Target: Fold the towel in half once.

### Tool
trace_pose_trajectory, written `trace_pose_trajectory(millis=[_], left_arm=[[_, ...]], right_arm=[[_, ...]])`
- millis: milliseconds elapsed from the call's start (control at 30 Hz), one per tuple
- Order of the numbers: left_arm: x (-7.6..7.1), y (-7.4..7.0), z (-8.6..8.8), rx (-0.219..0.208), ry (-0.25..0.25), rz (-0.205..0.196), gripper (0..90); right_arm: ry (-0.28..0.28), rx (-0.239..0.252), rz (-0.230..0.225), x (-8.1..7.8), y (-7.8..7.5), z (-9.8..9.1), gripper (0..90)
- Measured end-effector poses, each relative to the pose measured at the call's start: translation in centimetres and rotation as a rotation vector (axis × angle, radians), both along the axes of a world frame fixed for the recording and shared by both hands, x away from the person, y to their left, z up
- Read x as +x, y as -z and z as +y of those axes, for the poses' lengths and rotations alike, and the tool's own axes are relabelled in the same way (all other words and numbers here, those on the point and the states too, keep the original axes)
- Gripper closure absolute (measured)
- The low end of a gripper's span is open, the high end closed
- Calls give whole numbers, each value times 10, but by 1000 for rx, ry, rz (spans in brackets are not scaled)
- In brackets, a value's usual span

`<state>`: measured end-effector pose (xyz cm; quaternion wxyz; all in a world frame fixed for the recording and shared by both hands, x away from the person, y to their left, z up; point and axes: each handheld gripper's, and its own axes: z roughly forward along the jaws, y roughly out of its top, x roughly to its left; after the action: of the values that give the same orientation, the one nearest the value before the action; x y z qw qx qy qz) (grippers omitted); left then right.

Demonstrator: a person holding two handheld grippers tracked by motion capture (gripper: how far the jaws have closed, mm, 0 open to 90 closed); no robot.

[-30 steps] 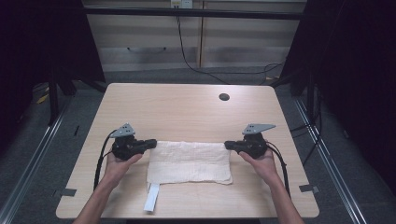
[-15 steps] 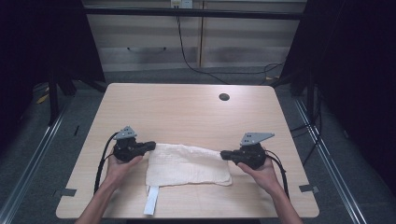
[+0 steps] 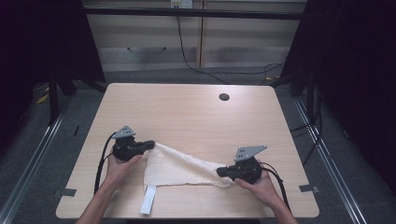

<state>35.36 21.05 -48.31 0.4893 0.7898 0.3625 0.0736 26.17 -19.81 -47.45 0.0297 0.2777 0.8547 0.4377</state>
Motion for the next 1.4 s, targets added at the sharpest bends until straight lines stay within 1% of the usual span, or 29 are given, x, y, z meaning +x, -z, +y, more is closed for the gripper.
trace_pose_trajectory(millis=[100, 133, 200, 267, 300, 333, 367, 433, 467, 500, 533, 567, 600, 633, 700, 733, 767, 867, 1000, 1033, 1067, 1100, 1133, 1167, 1200, 1300, 1333, 1367, 1400], left_arm=[[0, 1, -2, 10, 15, -2, 865], [0, 1, -3, 13, 15, -1, 865], [-1, 1, -4, 7, 17, 0, 865], [-1, 0, -5, 4, 20, -2, 865], [-1, -1, -5, 2, 22, -5, 865], [-1, -1, -5, -9, 18, -2, 865], [0, -2, -6, -5, 21, -5, 865], [0, -5, -9, -15, 23, -11, 865], [0, -7, -10, -23, 22, -15, 864], [0, -9, -13, -23, 28, -17, 864], [0, -11, -15, -22, 33, -25, 864], [0, -13, -17, -31, 39, -37, 864], [1, -15, -18, -30, 45, -35, 864], [2, -17, -21, -32, 51, -42, 864], [4, -23, -26, -31, 66, -61, 864], [5, -26, -27, -33, 66, -63, 865], [6, -29, -29, -36, 70, -68, 865], [4, -38, -34, -44, 92, -93, 865], [-10, -45, -40, -22, 152, -120, 864], [-14, -45, -41, -5, 166, -129, 864], [-18, -44, -42, 14, 178, -130, 864], [-23, -41, -41, 29, 190, -131, 864], [-27, -39, -39, 35, 193, -132, 864], [-30, -35, -37, 29, 195, -125, 864], [-32, -34, -35, 33, 196, -121, 864], [-39, -29, -30, 50, 207, -107, 864], [-43, -27, -30, 65, 212, -109, 864], [-48, -24, -30, 100, 224, -116, 864], [-53, -19, -31, 117, 236, -107, 863]], right_arm=[[-15, -31, 13, -3, 8, 1, 874], [-19, -42, 27, -3, 11, 2, 874], [-28, -64, 42, -3, 17, 5, 874], [-30, -97, 55, -3, 22, 8, 876], [-29, -91, 63, -2, 23, 8, 877], [-21, -91, 67, -1, 23, 7, 878], [-9, -94, 65, 1, 23, 6, 879], [14, -68, 86, 7, 26, 2, 881], [27, -66, 86, 10, 26, 1, 882], [39, -69, 84, 14, 26, 0, 882], [63, -77, 77, 18, 26, -1, 882], [73, -81, 79, 20, 25, -2, 883], [94, -83, 80, 23, 25, -3, 883], [104, -94, 71, 26, 25, -4, 882], [130, -103, 72, 30, 24, -6, 882], [142, -112, 56, 34, 25, -8, 883], [150, -118, 52, 35, 24, -8, 883], [179, -106, 44, 42, 26, -14, 883], [189, -103, 43, 43, 26, -15, 883], [191, -112, 39, 43, 26, -15, 883], [190, -108, 35, 42, 26, -14, 883], [189, -124, 27, 42, 26, -14, 883], [192, -120, 29, 41, 26, -13, 883], [187, -114, 25, 42, 26, -14, 883], [191, -111, 29, 42, 27, -14, 884], [191, -110, 30, 42, 27, -14, 884], [192, -110, 26, 42, 27, -14, 884], [194, -113, 25, 40, 27, -14, 884], [195, -112, 13, 40, 27, -13, 884]])
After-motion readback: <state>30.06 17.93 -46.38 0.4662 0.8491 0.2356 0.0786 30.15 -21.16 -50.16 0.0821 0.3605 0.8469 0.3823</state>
